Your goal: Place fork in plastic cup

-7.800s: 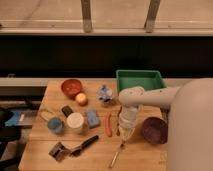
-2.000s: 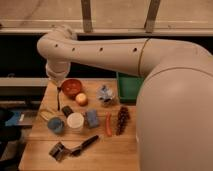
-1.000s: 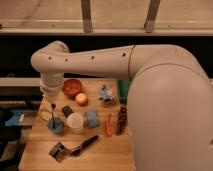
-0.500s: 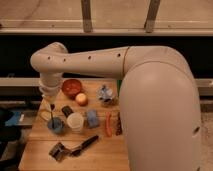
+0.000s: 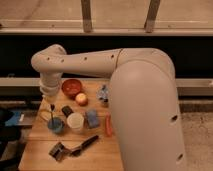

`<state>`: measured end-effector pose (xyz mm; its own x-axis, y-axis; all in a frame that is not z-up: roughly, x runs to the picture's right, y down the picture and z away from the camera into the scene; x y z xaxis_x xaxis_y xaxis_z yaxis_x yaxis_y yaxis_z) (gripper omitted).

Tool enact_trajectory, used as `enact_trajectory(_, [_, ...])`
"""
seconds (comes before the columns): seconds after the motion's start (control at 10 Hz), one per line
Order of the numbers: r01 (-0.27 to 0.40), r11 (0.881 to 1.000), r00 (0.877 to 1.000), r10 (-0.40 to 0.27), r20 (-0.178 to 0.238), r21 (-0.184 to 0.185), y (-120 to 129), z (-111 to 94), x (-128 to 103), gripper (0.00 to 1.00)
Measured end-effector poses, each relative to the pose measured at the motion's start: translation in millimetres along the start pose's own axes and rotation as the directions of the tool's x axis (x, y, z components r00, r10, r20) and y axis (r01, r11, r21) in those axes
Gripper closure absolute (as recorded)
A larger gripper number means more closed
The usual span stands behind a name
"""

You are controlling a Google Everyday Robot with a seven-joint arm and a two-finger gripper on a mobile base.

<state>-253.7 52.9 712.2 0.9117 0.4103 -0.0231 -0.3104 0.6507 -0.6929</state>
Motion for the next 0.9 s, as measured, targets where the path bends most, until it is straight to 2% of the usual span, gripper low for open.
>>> enact_trajectory(0.5, [-0.005, 0.999, 1.0, 0.004, -0.03, -0.047, 5.0, 22.4, 4.7, 1.0])
enact_trajectory(0.9, [-0.003, 0.999, 1.0, 0.001, -0.029, -0.053, 5.0, 23.8, 5.9, 1.0])
